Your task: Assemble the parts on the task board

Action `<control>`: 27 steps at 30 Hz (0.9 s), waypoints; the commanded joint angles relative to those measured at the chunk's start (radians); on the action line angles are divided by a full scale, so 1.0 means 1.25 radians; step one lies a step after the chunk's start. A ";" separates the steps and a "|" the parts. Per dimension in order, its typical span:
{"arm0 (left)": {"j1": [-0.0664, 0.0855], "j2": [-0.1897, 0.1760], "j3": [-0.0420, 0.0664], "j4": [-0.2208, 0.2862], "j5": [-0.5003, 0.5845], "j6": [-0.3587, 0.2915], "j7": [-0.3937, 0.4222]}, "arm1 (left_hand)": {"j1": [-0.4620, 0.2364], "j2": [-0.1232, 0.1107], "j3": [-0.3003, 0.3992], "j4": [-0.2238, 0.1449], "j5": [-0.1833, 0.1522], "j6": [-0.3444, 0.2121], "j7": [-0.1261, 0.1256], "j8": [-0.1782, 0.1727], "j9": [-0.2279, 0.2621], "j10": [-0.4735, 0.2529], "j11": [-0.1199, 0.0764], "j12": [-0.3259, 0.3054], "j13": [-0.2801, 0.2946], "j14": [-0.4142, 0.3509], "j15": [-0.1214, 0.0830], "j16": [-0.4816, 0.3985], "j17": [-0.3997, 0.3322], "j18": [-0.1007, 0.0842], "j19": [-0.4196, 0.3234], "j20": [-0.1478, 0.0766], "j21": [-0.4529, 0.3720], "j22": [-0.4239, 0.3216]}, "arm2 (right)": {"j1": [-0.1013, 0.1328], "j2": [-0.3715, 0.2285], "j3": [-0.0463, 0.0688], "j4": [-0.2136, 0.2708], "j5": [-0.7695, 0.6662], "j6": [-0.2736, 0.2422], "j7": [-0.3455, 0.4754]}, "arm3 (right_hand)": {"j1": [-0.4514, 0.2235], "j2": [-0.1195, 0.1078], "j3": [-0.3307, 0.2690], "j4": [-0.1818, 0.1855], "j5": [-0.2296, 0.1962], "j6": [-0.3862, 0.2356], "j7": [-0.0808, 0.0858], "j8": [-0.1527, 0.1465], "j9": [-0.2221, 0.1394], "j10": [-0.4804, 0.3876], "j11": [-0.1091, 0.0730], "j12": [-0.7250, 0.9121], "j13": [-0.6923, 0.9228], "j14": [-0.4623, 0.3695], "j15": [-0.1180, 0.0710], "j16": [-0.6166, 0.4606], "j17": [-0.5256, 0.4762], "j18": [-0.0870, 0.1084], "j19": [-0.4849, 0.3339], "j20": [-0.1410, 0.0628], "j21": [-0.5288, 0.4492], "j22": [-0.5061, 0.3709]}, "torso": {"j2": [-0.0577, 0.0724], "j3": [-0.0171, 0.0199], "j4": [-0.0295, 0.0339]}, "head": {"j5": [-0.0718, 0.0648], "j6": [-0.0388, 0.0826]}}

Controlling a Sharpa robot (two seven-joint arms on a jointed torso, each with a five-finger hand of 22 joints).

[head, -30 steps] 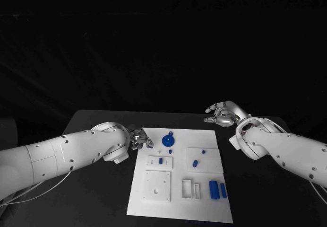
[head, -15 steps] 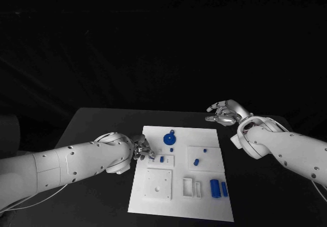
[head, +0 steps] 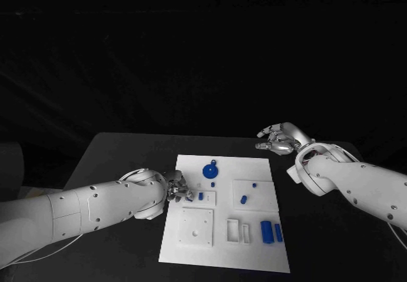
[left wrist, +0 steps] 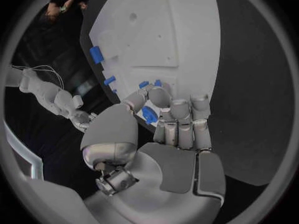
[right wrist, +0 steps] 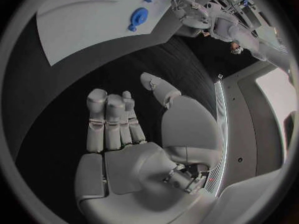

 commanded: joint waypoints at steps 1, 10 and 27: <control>-0.003 0.001 -0.002 -0.005 -0.024 -0.014 0.004 | 0.007 0.004 0.010 -0.006 0.006 0.077 -0.036 0.003 0.000 0.001 -0.004 0.001 0.001 0.019 -0.022 0.003 0.001 -0.002 0.008 -0.088 0.004 0.001 | -0.001 -0.001 0.000 0.002 -0.001 0.010 0.006 | -0.006 0.000 -0.003 0.002 0.003 -0.005 0.012 0.003 -0.001 -0.005 0.002 0.004 -0.001 -0.007 0.000 -0.003 -0.001 0.055 0.001 -0.005 -0.004 0.010 | 0.000 -0.0004 0.0001 | -0.002 0.000; -0.003 -0.001 -0.002 -0.007 -0.032 -0.015 0.003 | 0.006 0.004 0.010 -0.006 0.006 0.077 -0.036 0.004 0.000 0.001 -0.004 0.002 0.002 0.020 -0.022 0.003 0.001 -0.001 0.008 -0.088 0.004 0.001 | -0.001 -0.001 0.000 0.002 -0.001 0.010 0.006 | -0.006 0.000 -0.003 0.002 0.004 -0.005 0.012 0.003 -0.001 -0.005 0.002 0.005 -0.001 -0.007 0.000 -0.003 -0.001 0.055 0.001 -0.005 -0.005 0.010 | -0.001 -0.0003 0.0002 | -0.002 0.000; -0.003 -0.001 -0.001 -0.008 -0.036 -0.018 0.004 | 0.006 0.005 0.012 -0.007 0.010 0.077 -0.037 0.006 -0.001 0.000 -0.005 0.003 0.002 0.020 -0.023 0.004 0.001 -0.001 0.009 -0.089 0.005 0.001 | -0.001 -0.003 0.000 0.002 -0.001 0.010 0.006 | -0.007 0.000 -0.003 0.002 0.006 -0.005 0.012 0.003 -0.001 -0.005 0.002 0.005 -0.002 -0.007 0.000 -0.003 -0.001 0.055 0.001 -0.005 -0.005 0.010 | -0.001 0.0003 0.0007 | -0.006 -0.003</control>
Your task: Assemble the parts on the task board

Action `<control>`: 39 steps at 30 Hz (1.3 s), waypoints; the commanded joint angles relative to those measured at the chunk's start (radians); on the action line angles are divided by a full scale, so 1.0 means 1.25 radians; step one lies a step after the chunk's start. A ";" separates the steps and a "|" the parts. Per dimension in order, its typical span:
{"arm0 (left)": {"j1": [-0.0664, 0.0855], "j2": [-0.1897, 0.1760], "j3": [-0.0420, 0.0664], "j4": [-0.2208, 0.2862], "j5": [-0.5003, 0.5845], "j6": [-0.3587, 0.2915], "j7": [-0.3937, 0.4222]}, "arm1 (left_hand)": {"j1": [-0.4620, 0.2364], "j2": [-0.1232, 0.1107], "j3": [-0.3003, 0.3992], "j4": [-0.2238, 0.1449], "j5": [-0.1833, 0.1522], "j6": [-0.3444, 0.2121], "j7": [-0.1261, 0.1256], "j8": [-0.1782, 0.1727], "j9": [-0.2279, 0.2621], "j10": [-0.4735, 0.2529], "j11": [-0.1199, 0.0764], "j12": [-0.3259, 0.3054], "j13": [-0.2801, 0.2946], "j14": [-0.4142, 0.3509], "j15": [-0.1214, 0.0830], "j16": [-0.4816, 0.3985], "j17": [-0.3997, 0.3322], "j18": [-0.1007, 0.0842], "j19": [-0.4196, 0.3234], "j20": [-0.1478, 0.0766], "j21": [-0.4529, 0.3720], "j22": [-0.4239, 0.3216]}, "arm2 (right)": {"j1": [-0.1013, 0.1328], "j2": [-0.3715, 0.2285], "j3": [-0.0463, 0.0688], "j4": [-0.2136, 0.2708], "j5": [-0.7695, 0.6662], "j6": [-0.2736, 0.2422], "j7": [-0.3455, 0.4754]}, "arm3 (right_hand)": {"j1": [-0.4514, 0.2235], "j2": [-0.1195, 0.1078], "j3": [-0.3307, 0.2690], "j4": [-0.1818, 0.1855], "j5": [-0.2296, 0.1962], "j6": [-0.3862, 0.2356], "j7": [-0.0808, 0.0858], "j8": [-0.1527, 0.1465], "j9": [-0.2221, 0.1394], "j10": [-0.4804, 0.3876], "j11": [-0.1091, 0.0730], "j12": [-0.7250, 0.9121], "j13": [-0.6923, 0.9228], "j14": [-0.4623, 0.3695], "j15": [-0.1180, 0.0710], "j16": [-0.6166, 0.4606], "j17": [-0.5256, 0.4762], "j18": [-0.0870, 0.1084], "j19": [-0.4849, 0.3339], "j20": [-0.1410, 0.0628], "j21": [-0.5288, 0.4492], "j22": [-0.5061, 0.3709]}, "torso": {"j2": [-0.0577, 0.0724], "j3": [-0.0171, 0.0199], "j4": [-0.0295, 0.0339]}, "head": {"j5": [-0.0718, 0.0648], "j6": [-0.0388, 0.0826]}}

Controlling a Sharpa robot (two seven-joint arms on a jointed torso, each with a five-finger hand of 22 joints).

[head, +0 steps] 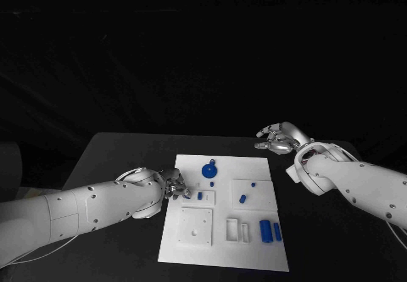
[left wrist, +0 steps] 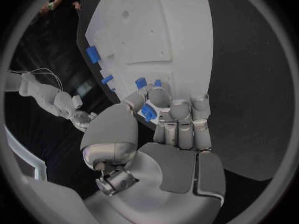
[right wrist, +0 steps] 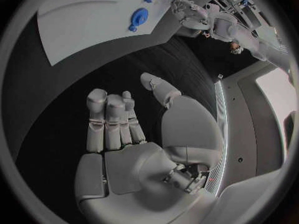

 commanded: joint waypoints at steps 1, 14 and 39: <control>-0.002 0.002 -0.001 -0.002 -0.009 -0.003 -0.002 | 0.006 0.005 0.012 -0.006 0.003 0.075 -0.039 0.003 0.001 -0.001 -0.006 0.003 0.001 0.015 -0.023 0.004 0.001 -0.001 0.004 -0.088 0.005 0.001 | -0.001 -0.001 0.000 0.002 -0.002 0.009 0.006 | -0.007 0.000 -0.002 0.002 0.003 -0.006 0.010 0.003 -0.001 -0.005 0.002 0.005 -0.001 -0.007 0.000 -0.003 -0.001 0.055 0.000 -0.004 -0.005 0.010 | 0.000 0.0005 0.0007 | -0.001 0.000; -0.003 0.004 -0.001 -0.001 -0.010 -0.014 0.003 | 0.005 0.007 0.012 -0.006 0.003 0.074 -0.040 0.004 0.000 -0.001 -0.007 0.004 0.001 0.015 -0.023 0.004 0.001 -0.001 0.005 -0.088 0.005 0.001 | -0.001 0.000 0.000 0.001 -0.002 0.009 0.006 | -0.007 0.000 -0.003 0.002 0.004 -0.006 0.010 0.004 -0.001 -0.005 0.002 0.006 -0.001 -0.006 0.000 -0.003 -0.001 0.055 0.001 -0.004 -0.005 0.011 | 0.000 0.0006 -0.0005 | 0.000 0.001; -0.003 0.010 -0.002 -0.005 -0.013 0.091 -0.021 | 0.000 0.007 0.011 -0.006 -0.001 0.075 -0.040 0.007 -0.002 -0.002 -0.006 0.006 0.002 0.015 -0.023 0.005 0.001 -0.002 0.004 -0.088 0.005 0.002 | -0.001 -0.002 0.000 0.002 -0.002 0.012 0.005 | -0.007 0.000 -0.004 0.002 0.005 -0.006 0.010 0.003 -0.002 -0.005 0.002 0.006 -0.002 -0.006 0.000 -0.003 -0.001 0.055 0.001 -0.005 -0.005 0.011 | 0.000 0.0000 0.0005 | -0.003 -0.003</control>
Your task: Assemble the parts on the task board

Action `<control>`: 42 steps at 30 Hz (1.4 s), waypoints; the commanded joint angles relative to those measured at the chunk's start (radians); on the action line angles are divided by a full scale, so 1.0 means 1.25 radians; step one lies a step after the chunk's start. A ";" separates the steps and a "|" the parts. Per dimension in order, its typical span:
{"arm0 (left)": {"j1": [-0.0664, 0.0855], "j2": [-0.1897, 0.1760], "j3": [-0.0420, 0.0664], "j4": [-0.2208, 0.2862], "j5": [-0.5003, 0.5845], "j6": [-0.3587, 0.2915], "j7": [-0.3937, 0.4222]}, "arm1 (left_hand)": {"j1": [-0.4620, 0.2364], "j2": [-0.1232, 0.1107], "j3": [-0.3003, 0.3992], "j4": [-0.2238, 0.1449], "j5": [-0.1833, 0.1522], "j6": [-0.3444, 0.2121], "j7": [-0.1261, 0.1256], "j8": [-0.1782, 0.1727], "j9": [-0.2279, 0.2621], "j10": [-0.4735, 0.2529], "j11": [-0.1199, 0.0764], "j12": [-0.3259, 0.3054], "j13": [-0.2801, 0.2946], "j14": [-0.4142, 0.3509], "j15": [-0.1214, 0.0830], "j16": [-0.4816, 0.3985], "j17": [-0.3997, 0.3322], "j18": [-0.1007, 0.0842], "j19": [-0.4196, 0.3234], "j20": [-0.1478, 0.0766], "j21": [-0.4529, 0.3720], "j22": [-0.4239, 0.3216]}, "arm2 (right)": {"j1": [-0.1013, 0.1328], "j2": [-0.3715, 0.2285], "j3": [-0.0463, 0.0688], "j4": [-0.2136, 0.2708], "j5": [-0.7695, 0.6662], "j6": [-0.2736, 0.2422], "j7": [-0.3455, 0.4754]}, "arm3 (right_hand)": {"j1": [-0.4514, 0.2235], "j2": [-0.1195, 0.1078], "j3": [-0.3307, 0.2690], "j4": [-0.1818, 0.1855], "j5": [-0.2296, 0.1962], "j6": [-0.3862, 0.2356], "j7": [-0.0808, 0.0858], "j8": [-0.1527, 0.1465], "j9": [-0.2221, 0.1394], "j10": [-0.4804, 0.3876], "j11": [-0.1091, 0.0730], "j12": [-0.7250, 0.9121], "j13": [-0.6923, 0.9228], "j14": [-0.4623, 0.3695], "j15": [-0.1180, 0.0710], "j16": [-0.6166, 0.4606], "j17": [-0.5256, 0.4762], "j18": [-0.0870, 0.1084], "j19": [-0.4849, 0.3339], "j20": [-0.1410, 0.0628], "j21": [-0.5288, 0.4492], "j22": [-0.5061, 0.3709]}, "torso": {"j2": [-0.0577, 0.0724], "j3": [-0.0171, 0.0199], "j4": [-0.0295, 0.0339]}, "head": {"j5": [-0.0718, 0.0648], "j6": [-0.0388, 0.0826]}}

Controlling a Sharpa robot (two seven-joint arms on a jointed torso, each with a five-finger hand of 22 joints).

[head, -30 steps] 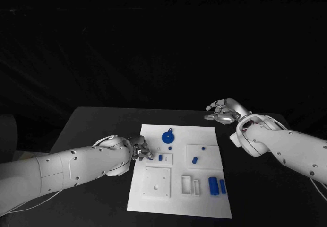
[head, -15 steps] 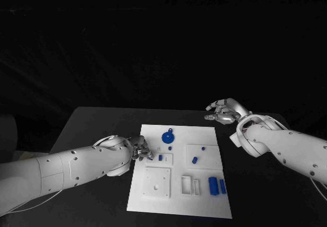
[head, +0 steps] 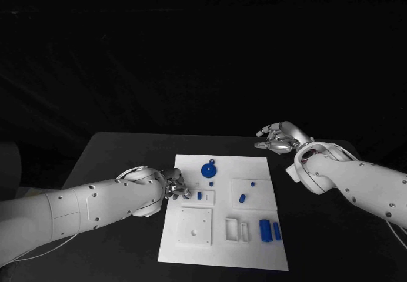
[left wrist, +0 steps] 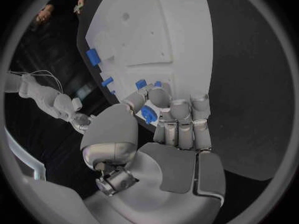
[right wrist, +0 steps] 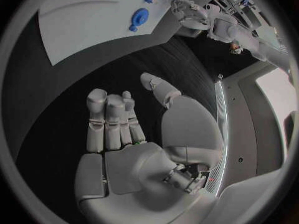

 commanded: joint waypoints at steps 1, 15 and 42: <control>-0.006 0.002 -0.005 0.002 -0.005 0.053 -0.013 | 0.000 0.007 0.009 -0.009 0.001 0.075 -0.040 0.005 -0.002 0.001 -0.004 0.002 0.001 0.018 -0.020 0.005 0.001 -0.002 0.004 -0.088 0.005 0.001 | -0.001 0.000 0.000 0.001 -0.002 0.011 0.005 | -0.008 0.000 -0.004 0.002 0.005 -0.003 0.011 0.003 -0.001 -0.005 0.002 0.003 -0.001 -0.006 0.000 -0.003 -0.001 0.055 -0.001 -0.005 -0.005 0.010 | 0.000 -0.0001 0.0003 | -0.001 -0.001; -0.006 0.015 -0.004 -0.013 -0.006 0.053 -0.012 | -0.009 0.013 0.008 -0.004 -0.005 0.076 -0.040 0.008 -0.006 0.000 -0.004 0.004 0.002 0.017 -0.019 0.007 0.002 -0.003 0.004 -0.088 0.005 0.002 | -0.001 0.001 0.000 0.001 -0.002 0.010 0.005 | -0.008 0.000 -0.004 0.002 0.005 -0.003 0.011 0.004 -0.001 -0.005 0.002 0.003 -0.002 -0.007 0.000 -0.003 -0.001 0.055 -0.001 -0.005 -0.005 0.011 | 0.000 0.0002 -0.0005 | -0.001 -0.001; -0.007 0.038 -0.004 -0.027 -0.021 0.093 -0.010 | -0.029 0.020 0.005 -0.005 0.001 0.086 -0.045 0.020 -0.013 0.002 -0.009 0.019 0.009 0.021 -0.019 0.019 0.008 -0.002 0.004 -0.089 0.009 0.005 | -0.001 0.000 0.000 0.003 -0.002 0.012 0.004 | -0.008 0.000 -0.004 0.003 0.006 -0.004 0.011 0.003 -0.001 -0.006 0.002 0.004 -0.003 -0.007 0.000 -0.003 -0.001 0.055 -0.001 -0.005 -0.006 0.011 | 0.000 0.0008 0.0004 | -0.006 -0.005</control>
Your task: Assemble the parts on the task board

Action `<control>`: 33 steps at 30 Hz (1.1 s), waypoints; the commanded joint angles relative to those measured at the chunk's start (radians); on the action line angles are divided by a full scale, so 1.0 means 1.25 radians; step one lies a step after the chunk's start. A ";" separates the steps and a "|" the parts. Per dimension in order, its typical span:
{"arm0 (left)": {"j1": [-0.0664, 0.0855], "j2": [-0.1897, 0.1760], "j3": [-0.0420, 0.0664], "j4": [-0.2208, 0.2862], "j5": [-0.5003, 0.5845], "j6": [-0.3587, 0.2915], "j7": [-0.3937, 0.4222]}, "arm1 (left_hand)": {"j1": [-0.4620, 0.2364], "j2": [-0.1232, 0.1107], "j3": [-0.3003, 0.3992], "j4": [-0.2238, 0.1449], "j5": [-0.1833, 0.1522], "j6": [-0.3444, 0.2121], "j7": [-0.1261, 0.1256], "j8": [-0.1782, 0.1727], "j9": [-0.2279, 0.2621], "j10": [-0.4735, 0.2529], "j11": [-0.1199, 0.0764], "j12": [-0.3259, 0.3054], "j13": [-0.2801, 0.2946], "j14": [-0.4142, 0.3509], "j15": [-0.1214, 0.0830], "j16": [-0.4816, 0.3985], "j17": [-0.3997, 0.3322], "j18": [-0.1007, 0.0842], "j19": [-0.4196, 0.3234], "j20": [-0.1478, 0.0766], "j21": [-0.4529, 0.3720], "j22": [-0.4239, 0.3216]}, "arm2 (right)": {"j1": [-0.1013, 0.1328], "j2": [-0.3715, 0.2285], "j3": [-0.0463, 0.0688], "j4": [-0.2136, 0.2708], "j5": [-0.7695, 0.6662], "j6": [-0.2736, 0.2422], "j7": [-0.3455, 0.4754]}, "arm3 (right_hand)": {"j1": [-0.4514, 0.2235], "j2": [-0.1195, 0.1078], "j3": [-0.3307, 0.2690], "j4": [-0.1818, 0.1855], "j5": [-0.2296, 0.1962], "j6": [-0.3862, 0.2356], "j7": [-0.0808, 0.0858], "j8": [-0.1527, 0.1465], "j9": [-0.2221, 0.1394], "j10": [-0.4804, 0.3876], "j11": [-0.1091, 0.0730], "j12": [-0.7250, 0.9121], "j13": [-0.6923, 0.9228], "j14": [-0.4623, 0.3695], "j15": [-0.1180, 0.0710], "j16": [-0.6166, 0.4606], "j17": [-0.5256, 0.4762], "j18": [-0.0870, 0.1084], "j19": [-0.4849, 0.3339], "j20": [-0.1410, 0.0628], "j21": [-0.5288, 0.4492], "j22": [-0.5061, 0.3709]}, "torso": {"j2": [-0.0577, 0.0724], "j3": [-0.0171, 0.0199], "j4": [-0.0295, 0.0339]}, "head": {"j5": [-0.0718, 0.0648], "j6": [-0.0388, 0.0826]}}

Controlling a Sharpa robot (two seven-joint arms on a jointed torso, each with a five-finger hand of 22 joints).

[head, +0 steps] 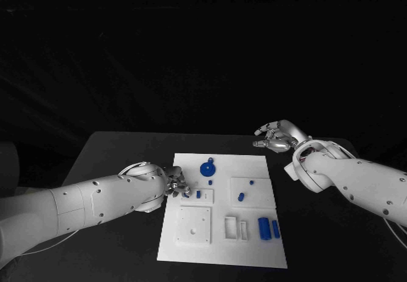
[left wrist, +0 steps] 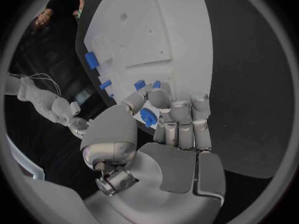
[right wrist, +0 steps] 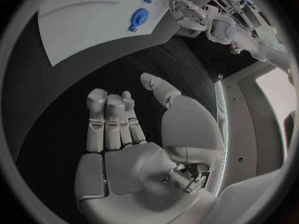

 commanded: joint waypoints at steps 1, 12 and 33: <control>-0.012 0.008 -0.007 0.007 -0.003 0.047 -0.001 | 0.002 0.006 0.001 -0.004 0.002 0.078 -0.047 0.004 -0.001 0.000 -0.006 0.003 0.001 0.017 -0.023 0.004 0.001 -0.002 0.004 -0.090 0.005 0.004 | 0.000 0.000 0.000 0.002 -0.002 0.010 0.005 | -0.008 0.000 -0.003 0.001 0.003 -0.005 0.010 0.003 -0.001 -0.006 0.002 0.004 -0.001 -0.007 0.000 -0.003 -0.001 0.055 0.000 -0.006 -0.003 0.011 | 0.000 -0.0005 0.0006 | 0.000 0.000; -0.013 0.009 -0.008 0.006 -0.012 0.050 0.000 | -0.012 -0.002 -0.004 0.008 -0.011 0.085 -0.049 0.011 -0.006 -0.001 -0.008 0.010 0.004 0.018 -0.023 0.008 0.003 -0.002 0.007 -0.090 0.007 0.005 | 0.000 -0.001 0.000 0.002 -0.002 0.010 0.005 | -0.009 0.000 -0.003 0.002 0.004 -0.005 0.010 0.003 -0.001 -0.006 0.002 0.004 -0.001 -0.007 0.000 -0.003 -0.001 0.055 0.000 -0.006 -0.003 0.011 | 0.000 -0.0004 0.0002 | 0.000 -0.001; -0.014 0.005 -0.008 0.008 -0.006 0.072 -0.003 | -0.102 0.059 -0.004 0.004 0.098 0.089 -0.052 0.028 -0.030 -0.007 -0.010 0.027 0.011 0.016 -0.022 0.018 0.011 -0.004 0.001 -0.090 0.010 0.009 | 0.000 -0.003 0.000 0.003 -0.003 0.010 0.005 | -0.009 0.001 -0.003 0.002 0.005 -0.005 0.010 0.003 -0.001 -0.006 0.002 0.004 -0.002 -0.007 0.000 -0.003 -0.001 0.055 0.000 -0.006 -0.003 0.011 | 0.000 -0.0007 0.0004 | 0.000 -0.003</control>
